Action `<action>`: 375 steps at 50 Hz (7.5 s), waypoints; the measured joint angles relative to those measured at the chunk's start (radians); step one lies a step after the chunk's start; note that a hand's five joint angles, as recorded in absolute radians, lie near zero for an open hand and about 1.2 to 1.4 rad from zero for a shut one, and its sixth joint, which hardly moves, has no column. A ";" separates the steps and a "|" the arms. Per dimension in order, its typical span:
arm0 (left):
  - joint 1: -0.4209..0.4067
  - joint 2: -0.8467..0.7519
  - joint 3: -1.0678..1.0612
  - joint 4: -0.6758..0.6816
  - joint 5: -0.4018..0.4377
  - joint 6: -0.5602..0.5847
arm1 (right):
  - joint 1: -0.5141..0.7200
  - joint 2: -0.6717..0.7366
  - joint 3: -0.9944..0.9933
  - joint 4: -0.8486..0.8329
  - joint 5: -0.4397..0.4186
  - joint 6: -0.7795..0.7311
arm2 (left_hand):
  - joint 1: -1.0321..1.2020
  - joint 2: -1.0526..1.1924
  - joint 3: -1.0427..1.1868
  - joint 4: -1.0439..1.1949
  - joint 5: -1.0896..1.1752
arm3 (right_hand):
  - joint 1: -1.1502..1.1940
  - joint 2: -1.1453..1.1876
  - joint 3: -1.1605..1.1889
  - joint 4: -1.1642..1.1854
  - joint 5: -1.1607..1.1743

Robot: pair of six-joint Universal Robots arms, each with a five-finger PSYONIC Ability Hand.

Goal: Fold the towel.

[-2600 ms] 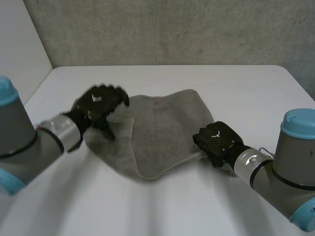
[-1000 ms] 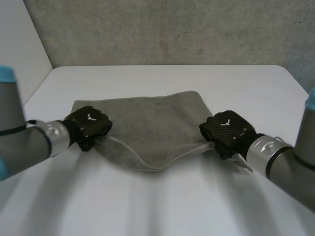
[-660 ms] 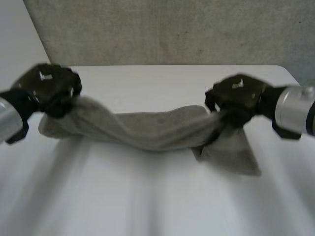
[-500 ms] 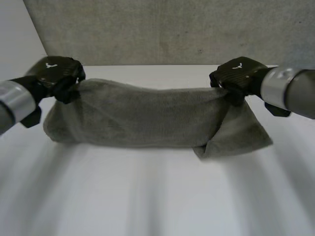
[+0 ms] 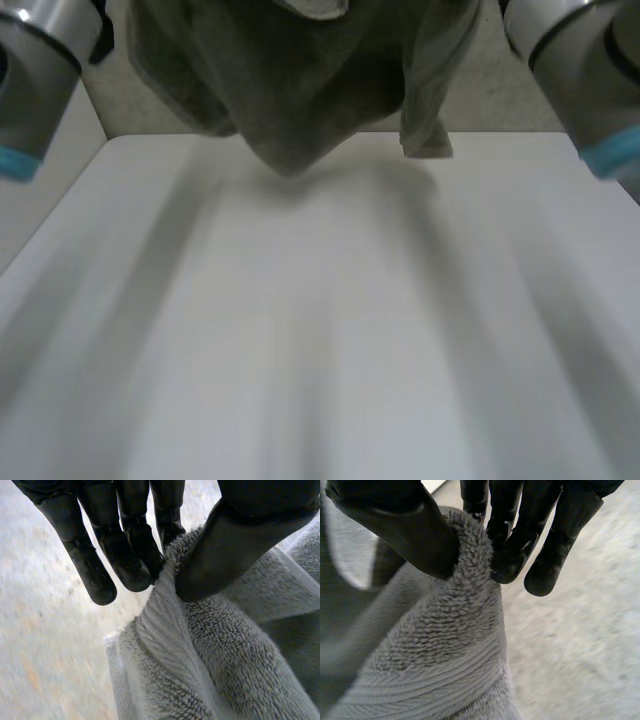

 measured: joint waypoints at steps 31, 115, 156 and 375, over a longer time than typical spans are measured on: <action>0.125 -0.100 -0.774 0.065 0.100 0.450 | -0.099 0.019 0.906 -0.077 -0.057 -0.328 | 0.000 0.000 0.000 0.004 0.001 | -0.682 -0.668 -0.696 -0.700 -0.721; 0.266 0.457 -0.646 -0.183 0.160 -0.072 | -0.412 -0.399 0.518 0.440 -0.290 -0.193 | -0.001 0.007 0.005 0.004 0.001 | -0.004 -0.008 0.000 0.000 0.002; 0.140 -0.140 0.002 -0.184 0.012 -0.067 | -0.174 0.073 0.037 0.177 -0.064 -0.103 | -0.001 0.010 0.008 0.004 0.001 | -0.004 0.000 0.000 0.000 0.002; 0.126 -0.086 -0.572 -0.136 -0.020 0.141 | -0.115 0.143 0.838 -0.165 -0.062 -0.206 | -0.961 -1.061 -1.053 -1.071 -1.033 | -0.094 -0.002 -0.012 -0.005 -0.005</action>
